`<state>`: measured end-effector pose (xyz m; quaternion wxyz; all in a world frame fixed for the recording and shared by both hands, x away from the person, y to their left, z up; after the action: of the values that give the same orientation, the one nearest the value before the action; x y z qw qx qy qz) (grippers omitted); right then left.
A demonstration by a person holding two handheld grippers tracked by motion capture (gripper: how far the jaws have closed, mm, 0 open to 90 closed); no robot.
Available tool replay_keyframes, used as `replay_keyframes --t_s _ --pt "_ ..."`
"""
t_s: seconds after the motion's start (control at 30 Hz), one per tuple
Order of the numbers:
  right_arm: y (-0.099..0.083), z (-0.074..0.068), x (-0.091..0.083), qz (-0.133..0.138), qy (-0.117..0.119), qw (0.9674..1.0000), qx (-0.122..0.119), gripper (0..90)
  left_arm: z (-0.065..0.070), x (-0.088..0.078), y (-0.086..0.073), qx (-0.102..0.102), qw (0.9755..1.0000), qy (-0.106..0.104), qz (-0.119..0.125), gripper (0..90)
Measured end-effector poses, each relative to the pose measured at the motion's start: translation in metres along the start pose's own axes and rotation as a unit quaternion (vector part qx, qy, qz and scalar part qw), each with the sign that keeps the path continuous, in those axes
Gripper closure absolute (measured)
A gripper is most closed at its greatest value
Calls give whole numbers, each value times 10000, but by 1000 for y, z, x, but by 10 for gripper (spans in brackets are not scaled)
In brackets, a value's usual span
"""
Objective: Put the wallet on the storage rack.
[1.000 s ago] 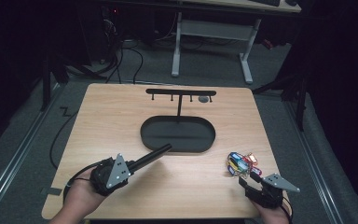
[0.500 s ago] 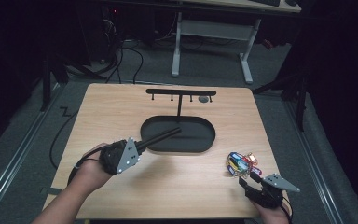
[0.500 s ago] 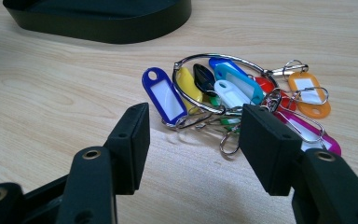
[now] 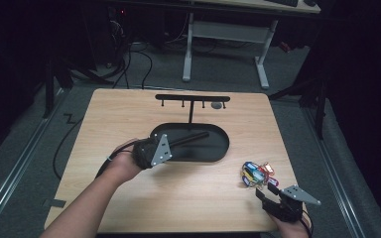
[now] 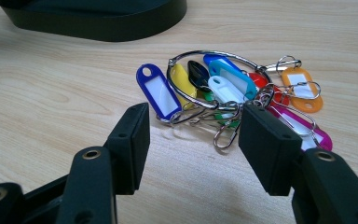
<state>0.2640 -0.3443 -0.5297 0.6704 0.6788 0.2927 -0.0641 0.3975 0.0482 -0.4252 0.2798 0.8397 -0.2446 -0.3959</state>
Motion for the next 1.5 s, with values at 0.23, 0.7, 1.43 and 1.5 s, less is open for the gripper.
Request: replay_keyframes --t_s 0.23,0.7,1.43,1.5 --pt "0 1 -1 23 -13 10000 2 438 -6 19 4 60 10000 62 -3 748" --pt "0 2 -1 30 14 10000 8 439 -14 56 2 12 9999 -22 -118 748" --pt "-2 1 1 -29 103 9999 -9 438 -10 91 -20 93 9979 -268 -580 730" --pt "-2 1 2 -37 106 9999 8 438 -12 92 -23 32 9975 -289 -648 728"
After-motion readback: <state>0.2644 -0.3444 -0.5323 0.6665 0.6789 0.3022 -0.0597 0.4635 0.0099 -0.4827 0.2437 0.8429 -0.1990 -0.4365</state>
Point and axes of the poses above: each handheld gripper's, and its own axes: x roughly forward along the jaws, y roughly out of its top, z roughly to its right, the point moved 2 cm from there along x, roughly forward along the jaws, and after that the axes turned 4 degrees about z, right-handed, at the moved point
